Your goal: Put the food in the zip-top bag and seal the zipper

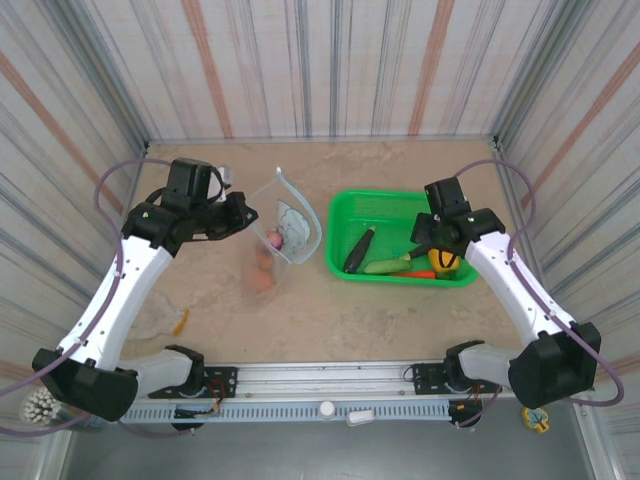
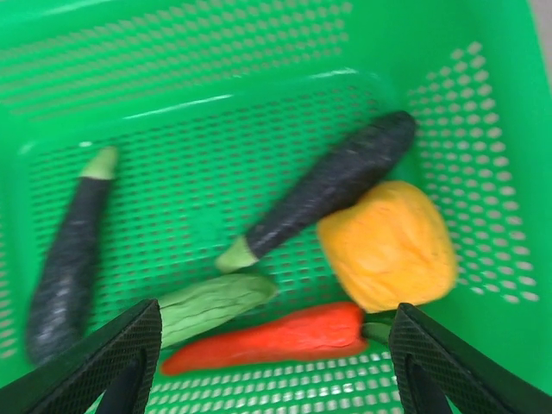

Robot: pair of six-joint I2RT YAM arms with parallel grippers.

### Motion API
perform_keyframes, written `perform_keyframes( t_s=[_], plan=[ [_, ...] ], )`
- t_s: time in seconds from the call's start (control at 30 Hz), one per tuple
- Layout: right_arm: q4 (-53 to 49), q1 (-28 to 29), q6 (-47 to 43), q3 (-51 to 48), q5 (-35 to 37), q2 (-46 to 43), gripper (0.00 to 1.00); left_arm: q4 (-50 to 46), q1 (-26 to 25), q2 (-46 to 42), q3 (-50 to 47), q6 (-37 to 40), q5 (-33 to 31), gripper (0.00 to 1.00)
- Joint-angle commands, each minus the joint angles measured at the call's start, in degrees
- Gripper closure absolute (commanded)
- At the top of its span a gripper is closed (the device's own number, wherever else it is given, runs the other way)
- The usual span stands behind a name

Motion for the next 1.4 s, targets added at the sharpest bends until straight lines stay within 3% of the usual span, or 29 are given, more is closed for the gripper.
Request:
perform_keyframes(
  t_s=[0.0,0.37,0.6,0.8,1.0,1.37],
  plan=[
    [1.03,-3.66,-0.48,-2.57,1.65,3.13,0.27,-0.64,0.39,-0.8,0.7,2.75,1.17,1.0],
    [6.45,-7.27,0.6,-5.36,1.83,12.62,0.16,-0.39,0.32,-2.16,-1.29,4.25,1.1,1.0],
    [8.7,-8.57,0.73,-5.3,1.86,18.24,0.14,-0.26,0.39,-2.19,-1.44,4.34,1.19,1.0],
    [10.86,-9.15,0.93,-5.54,-0.58,20.67,0.24,-0.11,0.34,-2.02,-1.48,3.86,1.45,1.0],
    [10.94,-9.13,1.11,-5.62,-0.73,18.17,0.43,-0.33,0.39,-2.02,-1.06,3.55,1.17,1.0],
    [7.23,-8.6,1.23,-2.74,-1.58,8.54,0.44,-0.75,0.38,-1.37,0.27,3.24,0.6,1.0]
  ],
)
